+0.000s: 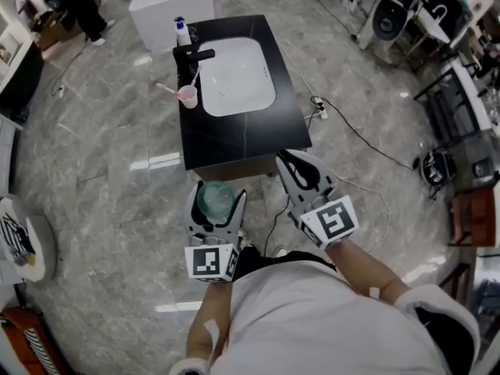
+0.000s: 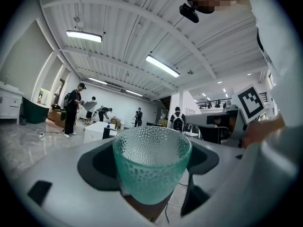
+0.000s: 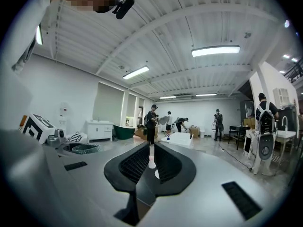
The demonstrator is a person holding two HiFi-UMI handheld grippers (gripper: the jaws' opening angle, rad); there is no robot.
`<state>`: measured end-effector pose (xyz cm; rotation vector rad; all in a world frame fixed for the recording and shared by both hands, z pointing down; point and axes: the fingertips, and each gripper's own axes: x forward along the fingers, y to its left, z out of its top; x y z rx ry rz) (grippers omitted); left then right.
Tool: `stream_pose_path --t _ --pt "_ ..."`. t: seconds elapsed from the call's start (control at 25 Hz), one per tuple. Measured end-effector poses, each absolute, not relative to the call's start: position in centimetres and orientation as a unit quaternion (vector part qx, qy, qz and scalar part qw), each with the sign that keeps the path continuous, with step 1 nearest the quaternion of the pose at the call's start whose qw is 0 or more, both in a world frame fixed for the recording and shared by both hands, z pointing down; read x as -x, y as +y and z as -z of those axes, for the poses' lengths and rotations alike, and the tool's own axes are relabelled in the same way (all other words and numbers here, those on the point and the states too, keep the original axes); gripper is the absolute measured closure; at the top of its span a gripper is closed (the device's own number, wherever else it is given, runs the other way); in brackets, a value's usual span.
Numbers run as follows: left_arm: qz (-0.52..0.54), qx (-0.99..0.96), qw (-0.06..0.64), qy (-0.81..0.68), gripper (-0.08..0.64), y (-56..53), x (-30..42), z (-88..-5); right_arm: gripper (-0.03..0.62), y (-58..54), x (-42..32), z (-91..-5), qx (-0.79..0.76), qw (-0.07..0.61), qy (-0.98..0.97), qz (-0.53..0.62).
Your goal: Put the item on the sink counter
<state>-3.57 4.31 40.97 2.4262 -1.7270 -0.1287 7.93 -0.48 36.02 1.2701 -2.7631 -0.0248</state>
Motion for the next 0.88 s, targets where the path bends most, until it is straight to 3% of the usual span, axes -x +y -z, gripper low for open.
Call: stream_pose_path --t 0.88 --pt "0.069 -0.835 0.105 -0.535 0.168 2.0 5.9 -42.3 0.538 -2.1 -3.7 -36.2 -0.436 0.083 -0.895 0.031"
